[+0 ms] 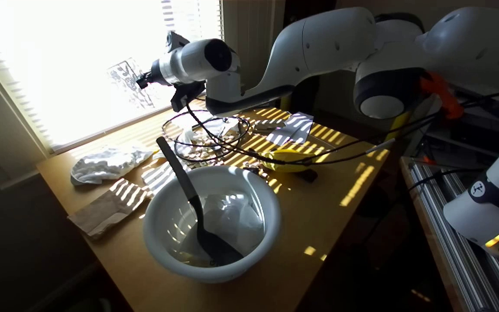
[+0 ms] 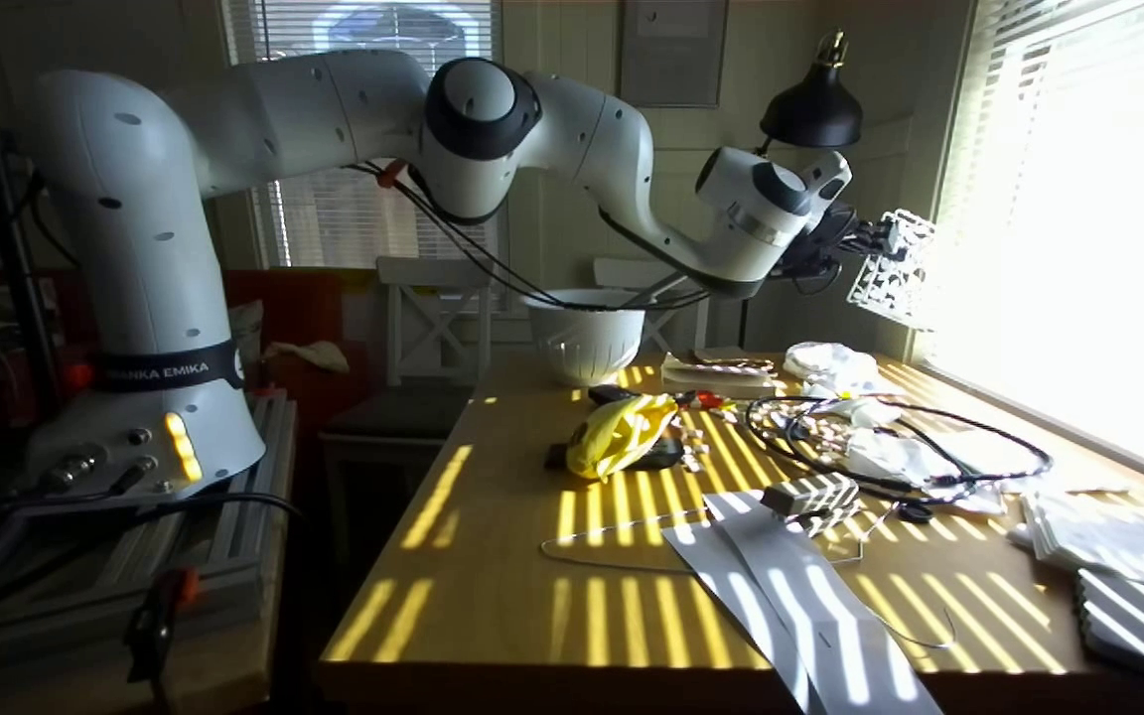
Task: Move the cable forward then put the white thing on it
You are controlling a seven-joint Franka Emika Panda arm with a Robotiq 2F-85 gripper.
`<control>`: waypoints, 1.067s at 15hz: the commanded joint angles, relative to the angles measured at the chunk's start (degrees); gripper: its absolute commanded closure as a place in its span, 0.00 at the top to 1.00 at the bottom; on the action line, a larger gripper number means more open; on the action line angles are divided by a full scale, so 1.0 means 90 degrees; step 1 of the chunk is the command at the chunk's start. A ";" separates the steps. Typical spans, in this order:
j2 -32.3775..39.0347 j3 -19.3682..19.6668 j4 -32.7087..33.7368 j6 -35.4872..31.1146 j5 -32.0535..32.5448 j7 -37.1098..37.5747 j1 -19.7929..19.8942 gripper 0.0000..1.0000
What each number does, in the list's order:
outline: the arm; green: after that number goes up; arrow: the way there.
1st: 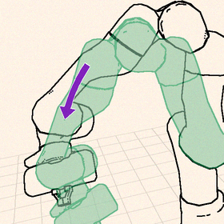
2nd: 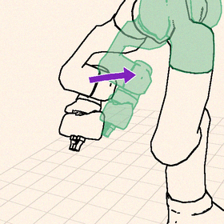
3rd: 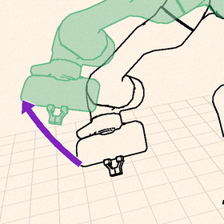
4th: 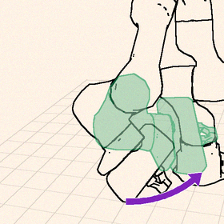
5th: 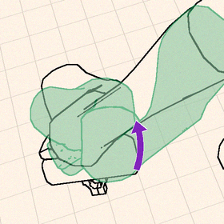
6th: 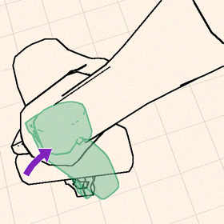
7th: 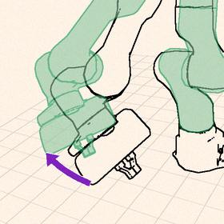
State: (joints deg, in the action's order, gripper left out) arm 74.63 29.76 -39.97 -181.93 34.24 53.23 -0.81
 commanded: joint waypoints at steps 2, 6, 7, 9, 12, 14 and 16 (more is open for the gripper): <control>-0.0296 0.0899 -0.0153 -0.1782 -0.0165 0.0985 -0.0001 0.01; -0.0242 0.2090 -0.0183 -0.2148 -0.1881 0.1154 -0.0210 0.01; -0.0405 0.2308 -0.0595 -0.1935 -0.2280 0.1197 -0.0403 0.01; -0.0679 0.2579 -0.1466 -0.1894 -0.2708 0.1335 -0.0762 0.01; -0.0872 0.2715 -0.2350 -0.1676 -0.3017 0.1670 -0.1232 0.01; -0.0569 0.2544 -0.1694 -0.1681 -0.2757 0.1608 -0.0846 0.03; -0.0684 0.2454 -0.2148 -0.1650 -0.2756 0.1682 -0.1056 0.03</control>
State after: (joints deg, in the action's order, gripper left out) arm 68.46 51.83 -59.37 -196.78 9.44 68.37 -10.36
